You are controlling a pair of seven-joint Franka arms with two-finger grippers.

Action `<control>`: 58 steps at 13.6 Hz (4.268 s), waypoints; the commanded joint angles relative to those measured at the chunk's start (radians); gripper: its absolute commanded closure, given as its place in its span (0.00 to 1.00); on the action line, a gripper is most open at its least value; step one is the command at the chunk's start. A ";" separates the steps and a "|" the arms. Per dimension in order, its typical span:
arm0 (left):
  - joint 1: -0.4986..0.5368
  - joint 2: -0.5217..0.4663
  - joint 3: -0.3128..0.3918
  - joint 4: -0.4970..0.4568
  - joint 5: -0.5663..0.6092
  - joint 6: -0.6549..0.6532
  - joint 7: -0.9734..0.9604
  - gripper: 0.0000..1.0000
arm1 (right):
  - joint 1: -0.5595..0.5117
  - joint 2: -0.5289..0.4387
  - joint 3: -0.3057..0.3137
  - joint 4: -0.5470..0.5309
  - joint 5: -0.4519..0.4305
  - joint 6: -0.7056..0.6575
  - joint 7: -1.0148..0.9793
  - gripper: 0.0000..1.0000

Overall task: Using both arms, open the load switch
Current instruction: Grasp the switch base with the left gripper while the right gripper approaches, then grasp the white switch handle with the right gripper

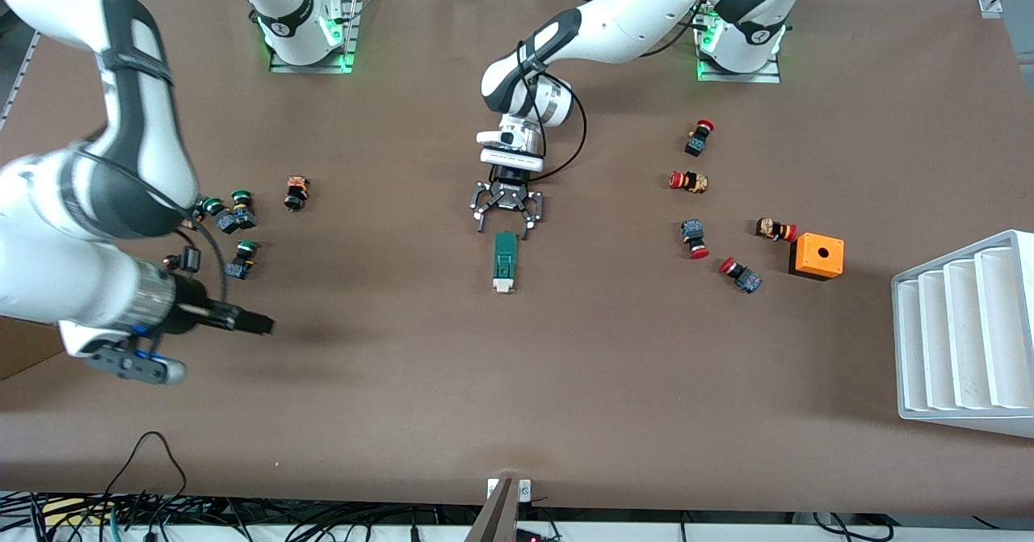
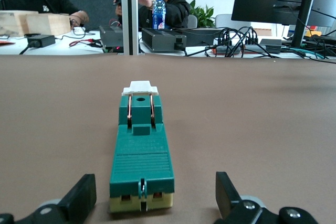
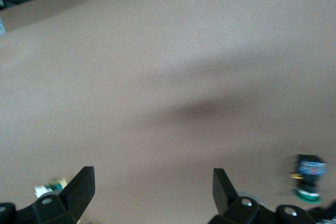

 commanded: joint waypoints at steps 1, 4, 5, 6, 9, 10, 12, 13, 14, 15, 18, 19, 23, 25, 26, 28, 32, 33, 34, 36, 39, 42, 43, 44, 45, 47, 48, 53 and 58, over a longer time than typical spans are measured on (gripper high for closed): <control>-0.012 0.042 0.018 0.051 0.040 -0.004 0.027 0.00 | 0.071 0.080 -0.004 0.058 0.061 0.072 0.232 0.01; -0.013 0.044 0.018 0.065 0.040 -0.002 0.046 0.06 | 0.143 0.130 -0.008 0.058 0.090 0.137 0.455 0.01; -0.015 0.044 0.018 0.067 0.040 -0.002 0.048 0.12 | 0.166 0.139 -0.013 0.058 0.122 0.155 0.521 0.01; -0.017 0.044 0.018 0.067 0.040 -0.002 0.047 0.18 | 0.189 0.151 -0.015 0.056 0.156 0.166 0.596 0.01; -0.017 0.048 0.020 0.065 0.040 -0.002 0.045 0.36 | 0.257 0.179 -0.016 0.050 0.167 0.167 0.837 0.01; -0.017 0.050 0.021 0.065 0.040 -0.004 0.045 0.43 | 0.269 0.190 -0.016 0.048 0.168 0.167 0.901 0.01; -0.017 0.050 0.021 0.065 0.040 -0.002 0.045 0.56 | 0.303 0.225 -0.016 0.051 0.175 0.172 1.016 0.01; -0.017 0.050 0.021 0.065 0.042 -0.004 0.043 0.60 | 0.324 0.242 -0.016 0.051 0.176 0.193 1.065 0.01; -0.017 0.050 0.021 0.067 0.042 -0.004 0.045 0.62 | 0.343 0.258 -0.016 0.051 0.176 0.222 1.125 0.01; -0.017 0.050 0.021 0.067 0.042 -0.004 0.045 0.63 | 0.366 0.278 -0.016 0.051 0.176 0.253 1.176 0.01; -0.017 0.050 0.021 0.067 0.042 -0.004 0.043 0.63 | 0.422 0.325 -0.018 0.051 0.175 0.336 1.290 0.04; -0.017 0.050 0.021 0.067 0.042 -0.004 0.043 0.63 | 0.432 0.326 -0.021 0.050 0.175 0.338 1.300 0.07; -0.017 0.050 0.021 0.068 0.042 -0.004 0.042 0.63 | 0.450 0.331 -0.024 0.050 0.176 0.335 1.386 0.29; -0.017 0.050 0.021 0.068 0.042 -0.004 0.039 0.63 | 0.455 0.332 -0.024 0.050 0.187 0.325 1.420 0.33; -0.017 0.050 0.021 0.068 0.042 -0.004 0.039 0.63 | 0.458 0.340 -0.024 0.050 0.194 0.325 1.435 0.33; -0.017 0.050 0.021 0.070 0.044 -0.004 0.039 0.63 | 0.462 0.346 -0.024 0.050 0.196 0.330 1.460 0.33; -0.018 0.054 0.021 0.093 0.040 -0.004 0.042 0.63 | 0.470 0.351 -0.022 0.051 0.198 0.335 1.498 0.34; -0.017 0.061 0.021 0.094 0.042 -0.004 0.042 0.63 | 0.472 0.351 -0.022 0.051 0.198 0.335 1.502 0.36; -0.018 0.064 0.021 0.094 0.042 -0.004 0.042 0.63 | 0.478 0.351 -0.022 0.051 0.198 0.336 1.518 0.37; -0.017 0.064 0.020 0.096 0.042 -0.004 0.042 0.63 | 0.481 0.348 -0.022 0.053 0.198 0.324 1.526 0.37; -0.018 0.065 0.020 0.114 0.040 -0.004 0.043 0.63 | 0.481 0.343 -0.024 0.056 0.198 0.296 1.534 0.37; -0.018 0.065 0.021 0.116 0.040 -0.004 0.042 0.63 | 0.487 0.345 -0.021 0.058 0.196 0.307 1.543 0.44; -0.018 0.065 0.020 0.116 0.040 -0.004 0.043 0.63 | 0.489 0.345 -0.021 0.058 0.196 0.307 1.548 0.46; -0.018 0.065 0.021 0.116 0.040 -0.002 0.043 0.63 | 0.489 0.343 -0.021 0.058 0.196 0.304 1.549 0.48; -0.018 0.068 0.021 0.116 0.042 -0.004 0.042 0.63 | 0.489 0.338 -0.021 0.058 0.196 0.299 1.549 0.49; -0.018 0.073 0.021 0.117 0.042 -0.002 0.042 0.63 | 0.489 0.326 -0.018 0.056 0.198 0.296 1.549 0.49; -0.018 0.073 0.021 0.117 0.044 -0.002 0.042 0.63 | 0.487 0.323 -0.018 0.055 0.196 0.296 1.549 0.49; -0.018 0.073 0.021 0.117 0.042 -0.002 0.042 0.64 | 0.489 0.320 -0.016 0.032 0.188 0.302 1.541 0.51; -0.018 0.077 0.020 0.117 0.042 -0.002 0.043 0.64 | 0.479 0.320 -0.019 0.028 0.188 0.296 1.537 0.50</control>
